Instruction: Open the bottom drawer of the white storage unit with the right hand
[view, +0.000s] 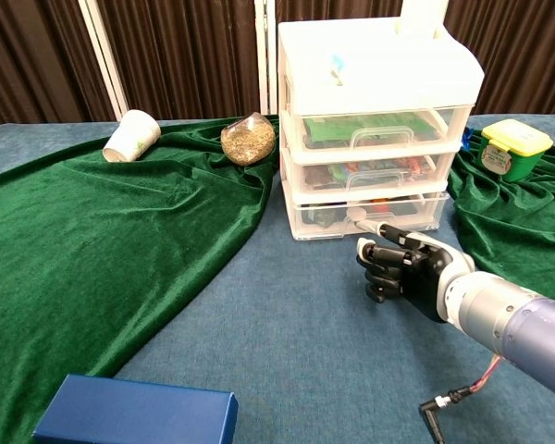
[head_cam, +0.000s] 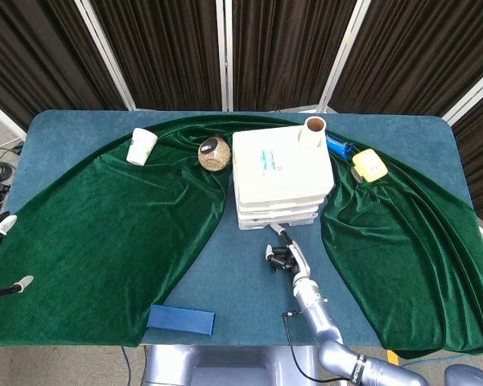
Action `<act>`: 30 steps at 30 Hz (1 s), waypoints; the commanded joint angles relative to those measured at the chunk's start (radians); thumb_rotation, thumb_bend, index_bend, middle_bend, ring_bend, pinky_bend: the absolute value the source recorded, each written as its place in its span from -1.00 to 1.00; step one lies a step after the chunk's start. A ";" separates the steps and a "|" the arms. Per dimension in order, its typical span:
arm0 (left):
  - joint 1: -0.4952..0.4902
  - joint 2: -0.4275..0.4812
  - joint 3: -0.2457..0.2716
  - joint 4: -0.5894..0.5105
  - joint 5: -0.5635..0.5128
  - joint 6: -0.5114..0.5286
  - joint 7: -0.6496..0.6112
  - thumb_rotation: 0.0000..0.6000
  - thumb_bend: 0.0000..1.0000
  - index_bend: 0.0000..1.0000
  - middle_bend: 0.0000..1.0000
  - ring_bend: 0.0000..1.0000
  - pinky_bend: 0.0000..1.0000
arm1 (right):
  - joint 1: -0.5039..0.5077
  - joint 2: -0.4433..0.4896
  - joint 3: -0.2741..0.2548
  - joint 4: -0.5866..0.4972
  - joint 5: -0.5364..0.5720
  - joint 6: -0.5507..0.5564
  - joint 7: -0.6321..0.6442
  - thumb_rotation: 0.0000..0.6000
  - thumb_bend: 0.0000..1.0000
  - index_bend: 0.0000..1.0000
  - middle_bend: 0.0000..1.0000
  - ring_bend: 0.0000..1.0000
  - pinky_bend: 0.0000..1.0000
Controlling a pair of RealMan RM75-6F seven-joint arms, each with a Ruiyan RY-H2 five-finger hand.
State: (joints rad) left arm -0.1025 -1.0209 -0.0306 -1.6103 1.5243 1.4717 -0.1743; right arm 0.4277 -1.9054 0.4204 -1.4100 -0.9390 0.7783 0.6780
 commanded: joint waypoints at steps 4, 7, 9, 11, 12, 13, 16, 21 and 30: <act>0.001 0.000 0.000 -0.001 0.003 0.004 0.001 1.00 -0.91 -1.00 -1.00 -1.00 -1.00 | 0.000 0.004 0.005 0.008 0.022 -0.004 -0.007 1.00 0.09 -1.00 0.77 0.86 0.59; 0.001 0.001 0.001 -0.002 0.003 0.004 0.002 1.00 -0.91 -1.00 -1.00 -1.00 -1.00 | -0.001 0.007 0.007 0.008 0.027 -0.002 -0.010 1.00 0.09 -1.00 0.77 0.86 0.59; 0.001 0.001 0.001 -0.003 0.004 0.004 0.002 1.00 -0.91 -1.00 -1.00 -1.00 -1.00 | -0.003 0.011 0.009 0.006 0.031 -0.002 -0.012 1.00 0.09 -1.00 0.77 0.86 0.59; 0.002 0.001 0.002 -0.004 0.006 0.005 0.004 1.00 -0.91 -1.00 -1.00 -1.00 -1.00 | -0.006 0.017 0.010 0.001 0.036 0.000 -0.014 1.00 0.09 -1.00 0.77 0.86 0.59; 0.002 0.001 0.002 -0.004 0.006 0.006 0.004 1.00 -0.91 -1.00 -1.00 -1.00 -1.00 | -0.008 0.020 0.010 -0.002 0.036 0.001 -0.014 1.00 0.09 -1.00 0.77 0.86 0.59; 0.003 0.001 0.002 -0.005 0.006 0.007 0.005 1.00 -0.91 -1.00 -1.00 -1.00 -1.00 | -0.011 0.023 0.010 -0.006 0.035 0.003 -0.014 1.00 0.09 -1.00 0.77 0.86 0.59; 0.003 0.001 0.002 -0.006 0.008 0.009 0.007 1.00 -0.91 -1.00 -1.00 -1.00 -1.00 | -0.019 0.031 0.009 -0.018 0.027 0.017 -0.017 1.00 0.09 -1.00 0.77 0.86 0.59; 0.005 0.001 0.004 -0.010 0.013 0.014 0.014 1.00 -0.91 -1.00 -1.00 -1.00 -1.00 | -0.034 0.050 0.008 -0.040 0.021 0.029 -0.014 1.00 0.09 -1.00 0.77 0.86 0.59; 0.009 -0.001 0.007 -0.016 0.024 0.025 0.028 1.00 -0.91 -1.00 -1.00 -1.00 -1.00 | -0.082 0.091 -0.008 -0.101 -0.031 0.100 -0.011 1.00 0.08 -1.00 0.77 0.86 0.59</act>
State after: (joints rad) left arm -0.0934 -1.0214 -0.0237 -1.6259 1.5485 1.4970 -0.1467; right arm 0.3581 -1.8241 0.4186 -1.4969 -0.9537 0.8602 0.6652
